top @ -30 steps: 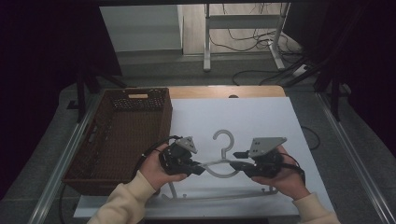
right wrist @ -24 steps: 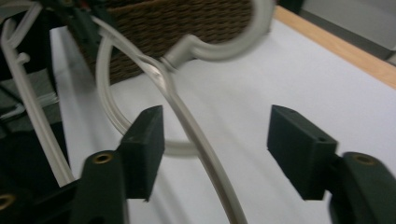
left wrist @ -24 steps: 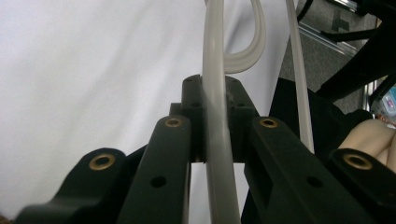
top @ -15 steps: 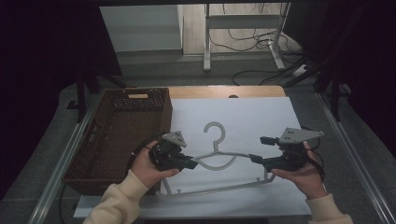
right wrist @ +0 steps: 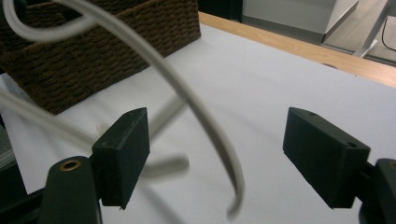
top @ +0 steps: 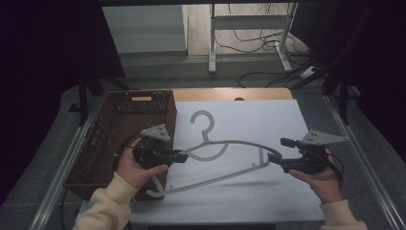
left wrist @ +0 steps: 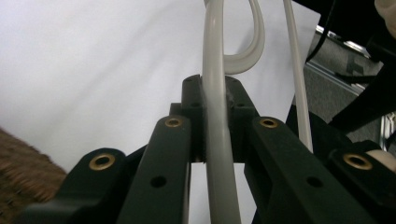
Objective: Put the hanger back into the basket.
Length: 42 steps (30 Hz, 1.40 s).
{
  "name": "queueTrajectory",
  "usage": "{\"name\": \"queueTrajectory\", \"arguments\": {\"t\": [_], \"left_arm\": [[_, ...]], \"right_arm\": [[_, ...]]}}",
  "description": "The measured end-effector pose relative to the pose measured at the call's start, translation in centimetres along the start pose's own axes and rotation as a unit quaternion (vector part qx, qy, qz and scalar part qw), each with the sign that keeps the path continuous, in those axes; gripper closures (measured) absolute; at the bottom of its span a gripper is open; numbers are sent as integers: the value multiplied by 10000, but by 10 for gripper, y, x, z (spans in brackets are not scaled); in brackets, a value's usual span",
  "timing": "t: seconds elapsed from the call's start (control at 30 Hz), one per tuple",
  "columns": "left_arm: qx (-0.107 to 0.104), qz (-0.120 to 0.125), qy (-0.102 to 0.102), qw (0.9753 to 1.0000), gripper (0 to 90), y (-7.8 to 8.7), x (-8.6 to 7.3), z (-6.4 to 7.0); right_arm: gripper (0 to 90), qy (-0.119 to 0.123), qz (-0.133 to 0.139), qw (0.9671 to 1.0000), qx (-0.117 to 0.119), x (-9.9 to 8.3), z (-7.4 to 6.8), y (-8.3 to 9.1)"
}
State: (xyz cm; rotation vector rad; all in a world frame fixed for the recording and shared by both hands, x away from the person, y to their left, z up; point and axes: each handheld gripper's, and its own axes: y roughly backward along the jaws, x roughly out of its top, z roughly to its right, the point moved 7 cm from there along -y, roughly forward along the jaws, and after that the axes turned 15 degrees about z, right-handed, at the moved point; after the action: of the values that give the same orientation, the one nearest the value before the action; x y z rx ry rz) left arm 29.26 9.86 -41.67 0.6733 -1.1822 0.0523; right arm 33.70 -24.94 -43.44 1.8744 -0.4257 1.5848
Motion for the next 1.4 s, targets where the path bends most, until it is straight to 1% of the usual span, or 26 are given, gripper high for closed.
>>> {"name": "queueTrajectory", "arguments": {"t": [0.07, 0.17, 0.2, 0.3, 0.4, 0.43, 0.47, 0.53, 0.6, 0.63, 0.73, 0.8, 0.83, 1.0, 1.03, 1.07, 1.13, 1.17, 1.23, 1.33, 1.37, 1.4], "left_arm": [[92, 67, 24, 9999, 816, 8, 0, -5], [210, 79, 34, 9997, 816, 17, -1, -11], [210, 79, 34, 9997, 816, 17, -1, -11], [252, 170, 127, 9995, 816, 24, -2, -16], [342, 224, 163, 9990, 816, 32, -3, -20], [394, 267, 172, 9987, 816, 37, -3, -24], [394, 267, 172, 9987, 816, 37, -3, -24], [475, 357, 221, 9980, 816, 46, -3, -29], [505, 374, 232, 9978, 816, 49, -3, -30], [597, 415, 255, 9970, 816, 55, -3, -34], [721, 491, 303, 9957, 816, 64, -3, -40], [741, 513, 314, 9954, 816, 66, -4, -42], [788, 555, 320, 9948, 816, 70, -4, -44], [861, 571, 319, 9941, 816, 76, -4, -49], [892, 589, 348, 9937, 816, 78, -5, -52], [892, 589, 348, 9937, 816, 78, -5, -52], [962, 625, 391, 9926, 816, 82, -6, -56], [962, 625, 391, 9926, 816, 82, -6, -56], [1016, 655, 436, 9917, 816, 86, -7, -59], [1026, 675, 459, 9914, 816, 89, -8, -62], [1071, 698, 484, 9906, 815, 93, -8, -66], [1071, 698, 484, 9906, 816, 93, -8, -66]], "right_arm": [[224, -41, -56, 10000, -19, -5, 3, 0], [223, -32, -126, 9999, -8, -9, 3, 0], [223, -32, -126, 9999, -8, -9, 3, 0], [220, -73, -192, 9998, -8, -15, 4, -1], [219, -102, -240, 9997, -5, -19, 6, -2], [218, -107, -256, 9996, 3, -21, 6, -3], [218, -107, -256, 9996, 3, -21, 6, -3], [209, -75, -339, 9994, 15, -24, 6, -4], [207, -65, -390, 9992, 11, -27, 6, -5], [205, -73, -458, 9989, 10, -31, 7, -7], [201, -106, -540, 9985, -8, -37, 8, -8], [201, -104, -554, 9984, -16, -38, 9, -9], [201, -104, -582, 9982, -32, -40, 9, -9], [187, -47, -649, 9978, -77, -44, 9, -13], [181, -24, -704, 9975, -88, -47, 9, -15], [181, -24, -704, 9975, -88, -47, 9, -15], [174, -4, -783, 9969, -110, -50, 10, -15], [174, -4, -783, 9969, -110, -50, 10, -15], [169, -2, -805, 9967, -123, -52, 11, -15], [168, -10, -822, 9965, -120, -52, 11, -15], [165, -26, -833, 9965, -113, -52, 10, -16], [165, -26, -833, 9965, -113, -52, 10, -16]]}}
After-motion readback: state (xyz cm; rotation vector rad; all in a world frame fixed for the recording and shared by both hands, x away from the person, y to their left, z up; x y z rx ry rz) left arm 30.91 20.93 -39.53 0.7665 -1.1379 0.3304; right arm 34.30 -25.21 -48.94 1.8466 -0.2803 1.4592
